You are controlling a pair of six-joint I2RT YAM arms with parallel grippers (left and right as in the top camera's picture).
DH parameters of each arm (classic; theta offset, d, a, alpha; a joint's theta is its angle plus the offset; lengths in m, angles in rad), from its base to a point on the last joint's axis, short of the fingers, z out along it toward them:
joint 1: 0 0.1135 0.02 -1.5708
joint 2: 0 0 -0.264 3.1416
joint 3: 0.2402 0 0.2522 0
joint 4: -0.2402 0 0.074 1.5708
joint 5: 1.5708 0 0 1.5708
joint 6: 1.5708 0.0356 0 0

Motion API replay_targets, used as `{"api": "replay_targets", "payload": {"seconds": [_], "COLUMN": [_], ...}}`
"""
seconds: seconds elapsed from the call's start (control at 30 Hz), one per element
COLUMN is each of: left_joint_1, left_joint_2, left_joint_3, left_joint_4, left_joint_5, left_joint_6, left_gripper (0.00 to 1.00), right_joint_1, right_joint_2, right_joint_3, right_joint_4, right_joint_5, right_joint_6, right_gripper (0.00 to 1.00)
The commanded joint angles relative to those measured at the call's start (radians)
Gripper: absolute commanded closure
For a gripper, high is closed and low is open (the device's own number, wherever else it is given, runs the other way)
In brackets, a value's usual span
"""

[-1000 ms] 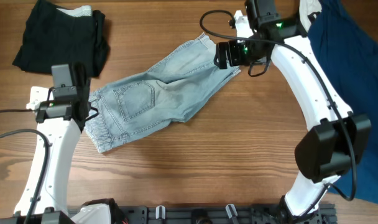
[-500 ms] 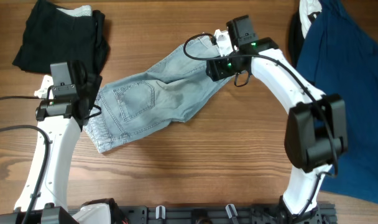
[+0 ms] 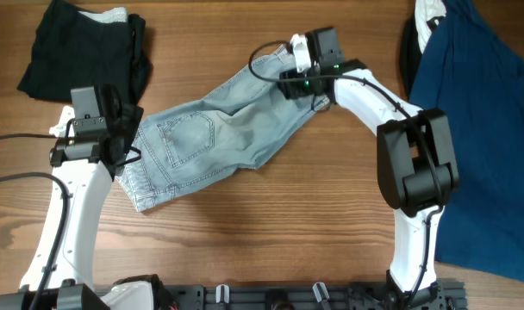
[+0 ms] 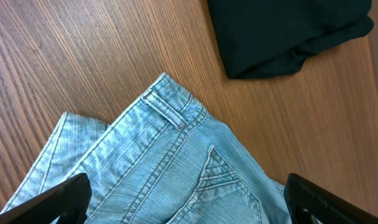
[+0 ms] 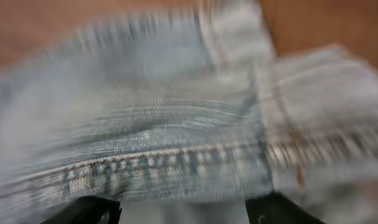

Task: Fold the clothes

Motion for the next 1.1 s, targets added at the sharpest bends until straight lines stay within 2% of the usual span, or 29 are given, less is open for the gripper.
{"api": "replay_targets", "payload": {"seconds": [0.0, 0.13, 0.23, 0.4, 0.47, 0.63, 0.7, 0.77, 0.8, 0.87, 1.07], "left_joint_1": [0.003, 0.003, 0.003, 0.003, 0.003, 0.003, 0.003, 0.003, 0.003, 0.003, 0.003], "left_joint_2": [0.029, 0.040, 0.041, 0.041, 0.041, 0.041, 0.041, 0.041, 0.041, 0.041, 0.041], "left_joint_3": [0.002, 0.002, 0.002, 0.002, 0.002, 0.002, 0.002, 0.002, 0.002, 0.002, 0.002], "left_joint_4": [0.000, 0.000, 0.004, 0.006, 0.003, 0.003, 0.003, 0.003, 0.003, -0.002, -0.019], "left_joint_5": [0.005, 0.005, 0.005, 0.027, 0.032, 0.032, 0.048, 0.058, 0.058, 0.058, 0.058], "left_joint_6": [0.023, 0.023, 0.023, 0.075, 0.080, 0.079, 0.079, 0.079, 0.079, 0.079, 0.079], "left_gripper": [0.00, 0.00, 0.00, 0.00, 0.00, 0.00, 0.00, 0.00, 0.00, 0.00, 0.00], "right_joint_1": [-0.003, -0.003, -0.016, -0.104, -0.153, -0.187, -0.172, -0.148, -0.139, -0.119, -0.074], "right_joint_2": [0.007, 0.007, 0.007, -0.013, -0.012, 0.003, 0.015, 0.028, 0.029, 0.031, 0.048], "right_joint_3": [0.164, 0.264, 0.298, 0.326, 0.323, 0.273, 0.254, 0.227, 0.216, 0.182, 0.103], "right_joint_4": [0.012, -0.003, -0.120, -0.478, -0.595, -0.623, -0.602, -0.586, -0.584, -0.559, -0.460], "right_joint_5": [-0.035, -0.062, -0.046, 0.026, 0.025, 0.003, 0.003, 0.043, 0.082, 0.130, 0.167], "right_joint_6": [0.039, 0.060, 0.057, 0.096, 0.190, 0.284, 0.323, 0.386, 0.436, 0.499, 0.558], "right_gripper": [0.37, 0.35, 0.32, 0.03, 0.01, 0.04, 0.10, 0.23, 0.25, 0.27, 0.27]}}
